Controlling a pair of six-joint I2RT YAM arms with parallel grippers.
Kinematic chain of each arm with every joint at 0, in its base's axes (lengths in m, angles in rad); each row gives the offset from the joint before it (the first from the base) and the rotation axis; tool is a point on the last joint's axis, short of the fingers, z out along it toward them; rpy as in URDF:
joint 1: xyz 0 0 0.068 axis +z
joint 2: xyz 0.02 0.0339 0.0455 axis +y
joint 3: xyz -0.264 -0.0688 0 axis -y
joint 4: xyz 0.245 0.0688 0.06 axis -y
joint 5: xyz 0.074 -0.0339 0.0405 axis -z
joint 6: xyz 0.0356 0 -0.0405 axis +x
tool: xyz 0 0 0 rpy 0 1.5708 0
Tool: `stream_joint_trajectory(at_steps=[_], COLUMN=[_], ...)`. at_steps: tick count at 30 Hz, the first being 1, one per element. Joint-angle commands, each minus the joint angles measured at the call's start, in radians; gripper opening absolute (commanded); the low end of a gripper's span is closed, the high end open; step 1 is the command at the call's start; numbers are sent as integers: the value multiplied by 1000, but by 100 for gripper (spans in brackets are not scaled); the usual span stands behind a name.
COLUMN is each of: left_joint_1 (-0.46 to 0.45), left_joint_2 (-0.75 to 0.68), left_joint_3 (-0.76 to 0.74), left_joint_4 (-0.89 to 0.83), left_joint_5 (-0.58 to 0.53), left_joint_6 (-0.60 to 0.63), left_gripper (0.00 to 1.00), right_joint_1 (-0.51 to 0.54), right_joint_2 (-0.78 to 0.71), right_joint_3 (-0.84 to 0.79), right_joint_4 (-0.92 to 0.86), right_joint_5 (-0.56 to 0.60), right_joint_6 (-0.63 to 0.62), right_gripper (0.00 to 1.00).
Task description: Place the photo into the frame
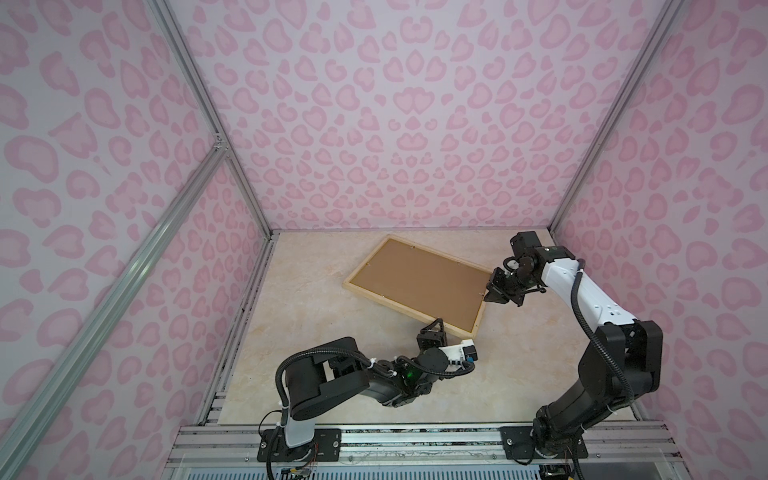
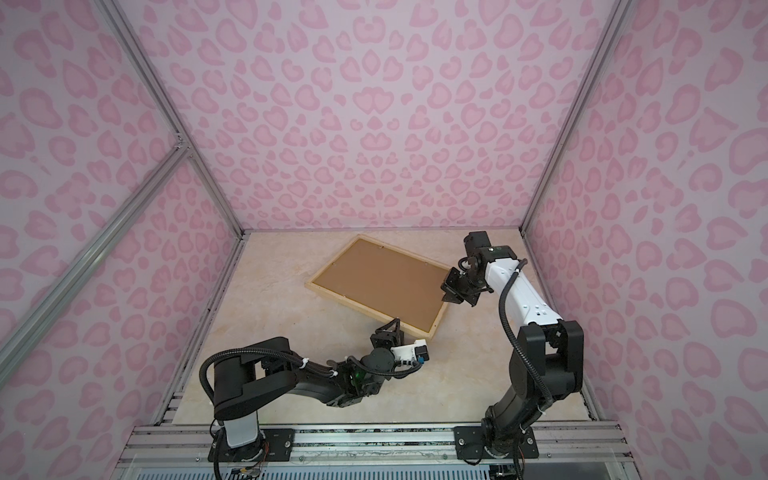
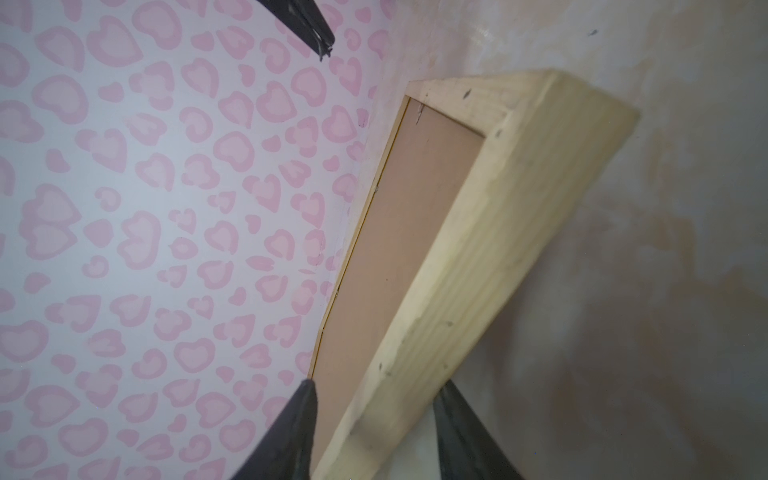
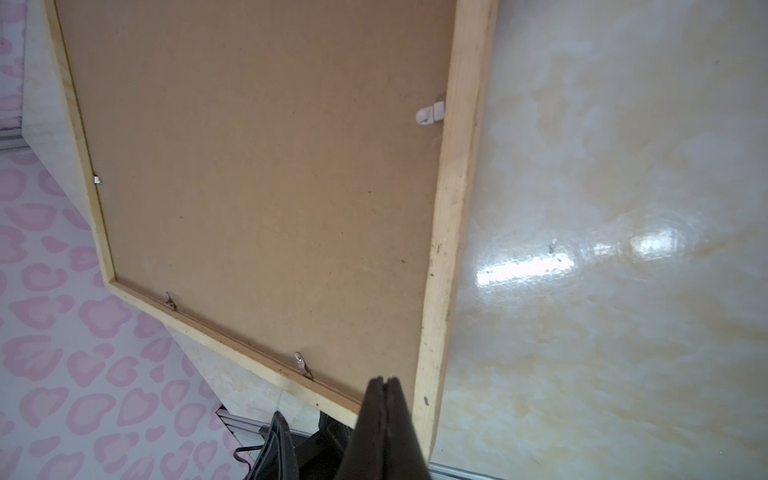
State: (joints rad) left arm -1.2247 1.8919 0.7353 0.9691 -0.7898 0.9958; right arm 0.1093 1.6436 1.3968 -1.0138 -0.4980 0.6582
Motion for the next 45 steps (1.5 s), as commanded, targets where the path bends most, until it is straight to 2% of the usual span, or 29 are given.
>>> stream_joint_trajectory(at_steps=[1, 5, 6, 8, 10, 12, 14, 15, 16, 18, 19, 20, 22, 23, 25, 26, 27, 32, 35, 38, 45], left_joint_1=[10, 16, 16, 16, 16, 19, 23, 25, 27, 31, 34, 38, 53, 68, 119, 154, 179, 187, 186, 186, 186], left_joint_2=[27, 47, 48, 48, 50, 50, 47, 36, 21, -39, -72, -115, -219, -289, -427, -487, -533, -630, -671, -674, -623], left_joint_3=[13, 22, 25, 30, 30, 27, 25, 23, 20, 15, 14, 13, 21, 26, 44, 55, 56, 12, -2, 15, 59], left_joint_4=[160, 210, 206, 194, 192, 191, 198, 193, 182, 124, 86, 35, -121, -229, -473, -580, -633, -679, -688, -691, -671], left_joint_5=[-54, -75, -71, -64, -60, -61, -70, -75, -79, -83, -82, -80, -64, -24, 128, 243, 307, 221, 239, 261, 266], left_joint_6=[34, 57, 54, 52, 53, 53, 42, 26, 4, -84, -138, -216, -398, -532, -763, -845, -879, -815, -813, -827, -808], left_gripper=[48, 45, 45, 44, 43, 43, 46, 51, 57, 79, 92, 96, 96, 96, 97, 97, 97, 97, 97, 97, 97], right_joint_1=[0, -6, -10, -19, -38, -65, -89, -93, -94, -96, -95, -89, -68, -49, -10, 10, 25, 72, 85, 97, 113], right_joint_2=[6, -4, -10, -31, -56, -79, -98, -107, -106, -55, -21, 14, 65, 100, 175, 211, 239, 329, 360, 376, 347], right_joint_3=[-8, -15, -20, -44, -96, -168, -225, -246, -254, -221, -202, -191, -181, -167, -110, -79, -57, -9, -15, -11, -38], right_joint_4=[4, 3, 5, 26, 77, 167, 239, 265, 271, 215, 192, 188, 207, 211, 191, 179, 175, 193, 214, 210, 208], right_joint_5=[0, 33, 48, 73, 55, -19, -59, -25, 33, 184, 213, 222, 232, 238, 266, 285, 294, 300, 281, 292, 333], right_joint_6=[-17, -40, -47, -51, -50, -49, -60, -72, -75, -78, -78, -73, -43, -29, -8, 2, 12, 53, 72, 81, 115], right_gripper=[0, 0, 9, 37, 56, 67, 73, 78, 78, 71, 69, 66, 64, 63, 61, 61, 61, 53, 45, 30, 7])
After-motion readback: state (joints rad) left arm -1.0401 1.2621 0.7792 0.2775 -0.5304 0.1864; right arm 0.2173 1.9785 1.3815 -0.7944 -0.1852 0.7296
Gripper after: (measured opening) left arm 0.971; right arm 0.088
